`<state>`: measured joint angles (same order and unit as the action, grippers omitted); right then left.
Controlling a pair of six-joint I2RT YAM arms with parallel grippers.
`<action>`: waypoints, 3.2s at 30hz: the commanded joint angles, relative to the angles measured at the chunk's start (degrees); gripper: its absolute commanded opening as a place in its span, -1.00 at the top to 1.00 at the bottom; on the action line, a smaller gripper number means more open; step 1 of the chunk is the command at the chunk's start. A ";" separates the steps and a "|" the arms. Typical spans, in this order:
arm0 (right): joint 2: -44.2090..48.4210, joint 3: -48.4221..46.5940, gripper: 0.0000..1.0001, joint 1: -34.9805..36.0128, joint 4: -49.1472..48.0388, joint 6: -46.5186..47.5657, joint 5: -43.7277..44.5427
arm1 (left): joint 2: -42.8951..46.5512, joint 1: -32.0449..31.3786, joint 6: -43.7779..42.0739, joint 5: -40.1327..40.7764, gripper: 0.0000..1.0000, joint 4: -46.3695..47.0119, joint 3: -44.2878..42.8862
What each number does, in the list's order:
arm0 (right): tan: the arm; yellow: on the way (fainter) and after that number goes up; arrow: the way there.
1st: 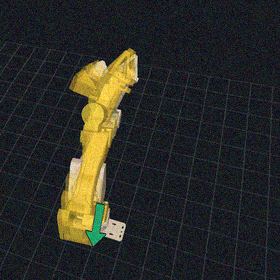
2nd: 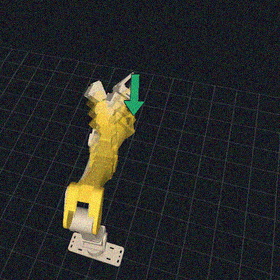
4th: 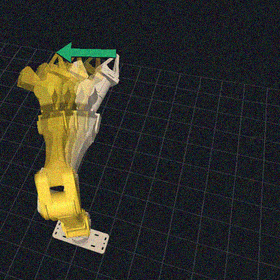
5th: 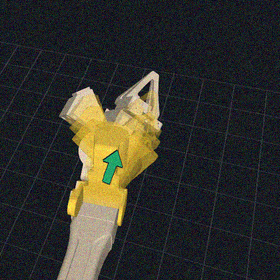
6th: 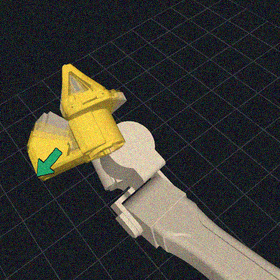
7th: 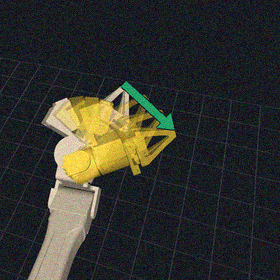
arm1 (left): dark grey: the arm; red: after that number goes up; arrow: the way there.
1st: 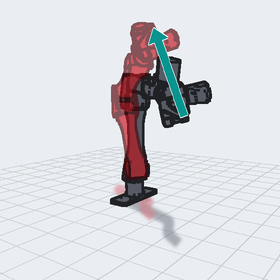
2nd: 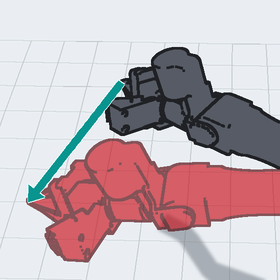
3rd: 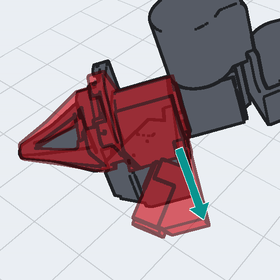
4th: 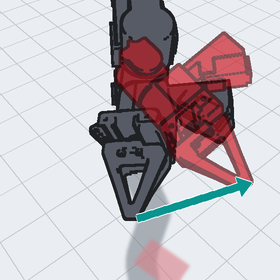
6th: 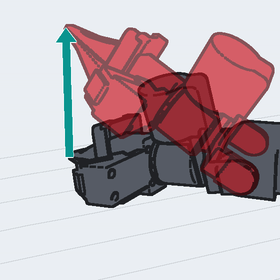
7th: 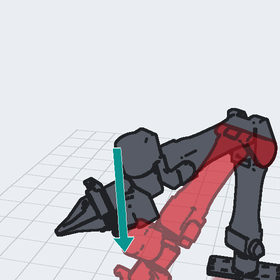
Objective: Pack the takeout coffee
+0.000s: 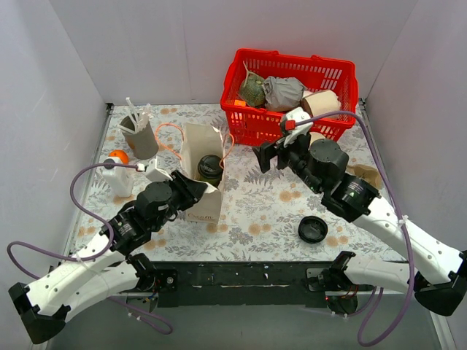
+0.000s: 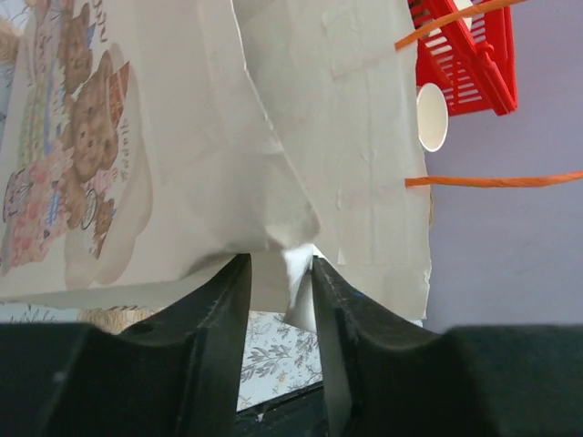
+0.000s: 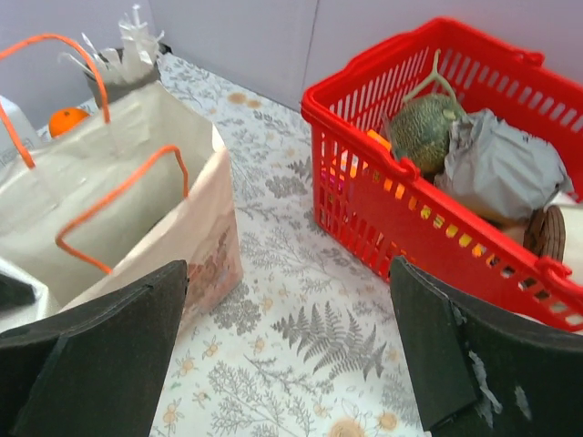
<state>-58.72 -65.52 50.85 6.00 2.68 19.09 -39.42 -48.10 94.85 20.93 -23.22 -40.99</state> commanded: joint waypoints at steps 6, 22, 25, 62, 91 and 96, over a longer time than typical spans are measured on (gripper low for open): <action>3.79 1.88 -0.97 -0.14 4.99 -5.23 6.65 | -0.04 0.37 -1.07 4.56 -0.88 -10.44 -6.64; 7.04 3.90 -0.97 -0.23 6.74 -4.35 9.12 | 0.13 0.37 -4.76 7.19 -0.96 -26.59 -19.36; 7.56 4.78 -0.96 -0.31 6.22 -4.35 8.68 | 0.48 0.37 -4.67 8.43 -0.96 -31.26 -22.45; 0.71 8.91 -0.94 -15.25 4.81 0.22 0.24 | -45.65 54.14 -36.66 -17.92 -0.96 -9.57 -56.30; -5.00 8.04 -0.86 -15.25 7.36 3.56 3.85 | -56.64 62.86 -43.34 -42.90 0.17 -7.54 -50.59; -5.18 7.95 -0.86 -15.25 7.54 3.65 4.02 | -58.14 62.86 -42.56 -43.16 0.60 -7.72 -51.29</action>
<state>-63.83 -56.36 35.97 13.78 5.82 22.11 -98.39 14.72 52.03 -21.08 -30.65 -90.45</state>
